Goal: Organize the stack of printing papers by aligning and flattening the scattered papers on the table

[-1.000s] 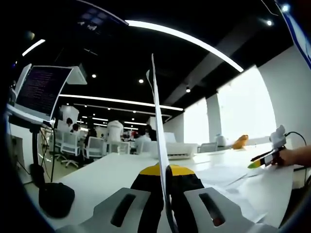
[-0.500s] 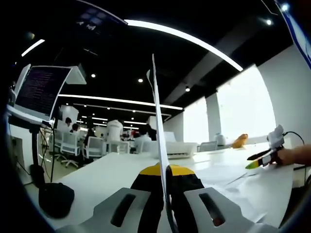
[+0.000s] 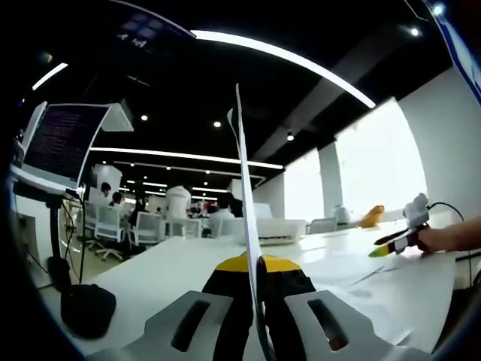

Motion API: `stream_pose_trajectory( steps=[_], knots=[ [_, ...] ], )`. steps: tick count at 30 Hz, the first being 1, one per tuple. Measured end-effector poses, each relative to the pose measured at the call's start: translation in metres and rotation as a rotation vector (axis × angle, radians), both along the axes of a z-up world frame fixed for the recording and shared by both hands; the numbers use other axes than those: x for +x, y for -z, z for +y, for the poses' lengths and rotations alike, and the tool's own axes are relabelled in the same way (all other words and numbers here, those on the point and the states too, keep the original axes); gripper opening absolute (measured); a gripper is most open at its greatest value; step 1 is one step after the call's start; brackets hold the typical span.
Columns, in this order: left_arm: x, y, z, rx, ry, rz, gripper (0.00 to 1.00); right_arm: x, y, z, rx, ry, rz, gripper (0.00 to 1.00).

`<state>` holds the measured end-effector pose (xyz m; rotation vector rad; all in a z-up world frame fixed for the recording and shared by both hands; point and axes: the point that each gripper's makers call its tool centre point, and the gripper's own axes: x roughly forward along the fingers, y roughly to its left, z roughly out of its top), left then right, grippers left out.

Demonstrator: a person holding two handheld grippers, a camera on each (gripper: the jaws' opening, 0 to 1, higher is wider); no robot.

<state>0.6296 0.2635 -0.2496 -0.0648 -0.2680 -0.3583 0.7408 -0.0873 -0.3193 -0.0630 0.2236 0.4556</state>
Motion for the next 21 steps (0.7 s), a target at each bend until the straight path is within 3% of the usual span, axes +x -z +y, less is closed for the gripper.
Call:
stream_pose_trajectory(
  steps=[10,21],
  knots=[
    [0.000,0.000,0.000,0.000,0.004,0.000,0.07,0.045,-0.004,0.003,-0.012,-0.014,0.002,0.81],
    [0.002,0.001,0.000,-0.001,0.009,0.003,0.06,0.064,-0.004,0.011,0.000,-0.036,-0.005,0.81]
  ],
)
